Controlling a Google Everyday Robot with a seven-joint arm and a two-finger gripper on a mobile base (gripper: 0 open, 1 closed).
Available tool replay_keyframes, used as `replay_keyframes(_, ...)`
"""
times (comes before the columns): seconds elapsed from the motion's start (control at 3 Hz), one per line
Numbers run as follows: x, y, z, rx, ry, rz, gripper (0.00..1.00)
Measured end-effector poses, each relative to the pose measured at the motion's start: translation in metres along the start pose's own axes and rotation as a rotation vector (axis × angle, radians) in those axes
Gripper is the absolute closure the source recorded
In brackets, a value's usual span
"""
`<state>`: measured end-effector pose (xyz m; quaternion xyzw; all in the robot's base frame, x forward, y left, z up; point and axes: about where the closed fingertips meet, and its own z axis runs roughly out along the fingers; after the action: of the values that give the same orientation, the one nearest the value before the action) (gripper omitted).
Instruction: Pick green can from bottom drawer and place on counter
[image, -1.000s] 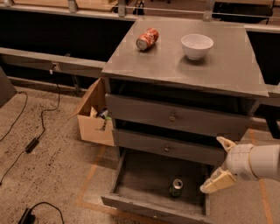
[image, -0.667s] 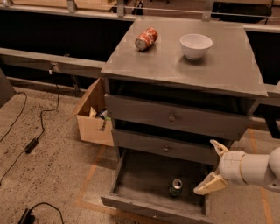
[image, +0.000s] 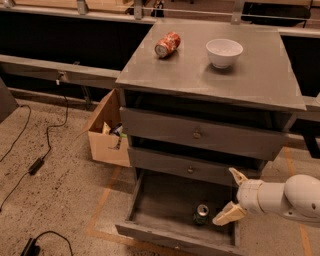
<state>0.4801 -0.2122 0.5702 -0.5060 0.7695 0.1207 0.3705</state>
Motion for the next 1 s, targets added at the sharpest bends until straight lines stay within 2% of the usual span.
replay_keyframes(0.33,0.017,0.001,0.013,0.018,-0.025,0.067,0.00)
replay_keyframes(0.67,0.055,-0.006,0.041,0.054,-0.063,0.085,0.00)
replay_keyframes(1.0,0.096,-0.005,0.078,0.043,-0.080,0.095,0.00)
